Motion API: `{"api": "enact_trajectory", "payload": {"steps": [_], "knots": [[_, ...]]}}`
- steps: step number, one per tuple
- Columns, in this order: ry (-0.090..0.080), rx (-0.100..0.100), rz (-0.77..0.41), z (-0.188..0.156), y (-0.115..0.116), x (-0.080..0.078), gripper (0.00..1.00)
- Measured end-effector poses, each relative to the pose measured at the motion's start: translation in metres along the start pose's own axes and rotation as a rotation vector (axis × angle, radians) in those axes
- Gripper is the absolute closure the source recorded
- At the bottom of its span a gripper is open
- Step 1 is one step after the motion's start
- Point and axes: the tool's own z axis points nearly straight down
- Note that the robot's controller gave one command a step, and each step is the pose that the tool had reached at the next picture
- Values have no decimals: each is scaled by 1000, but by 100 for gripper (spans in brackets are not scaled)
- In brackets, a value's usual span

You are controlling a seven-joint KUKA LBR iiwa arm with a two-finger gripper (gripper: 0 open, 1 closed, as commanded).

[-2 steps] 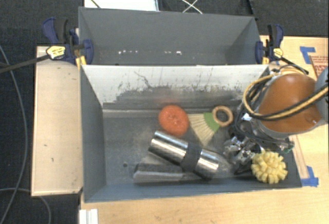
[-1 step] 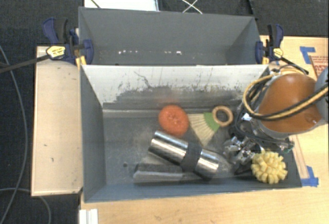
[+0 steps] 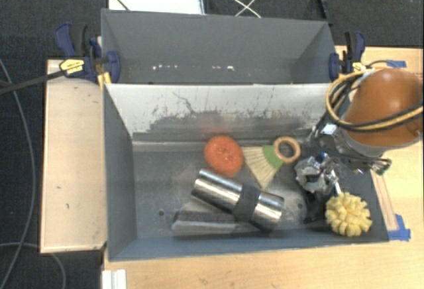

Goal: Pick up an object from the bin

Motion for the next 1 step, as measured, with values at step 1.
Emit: {"api": "enact_trajectory", "payload": {"steps": [1], "knots": [[-17, 5, -12, 3, -2, 27, 100]]}}
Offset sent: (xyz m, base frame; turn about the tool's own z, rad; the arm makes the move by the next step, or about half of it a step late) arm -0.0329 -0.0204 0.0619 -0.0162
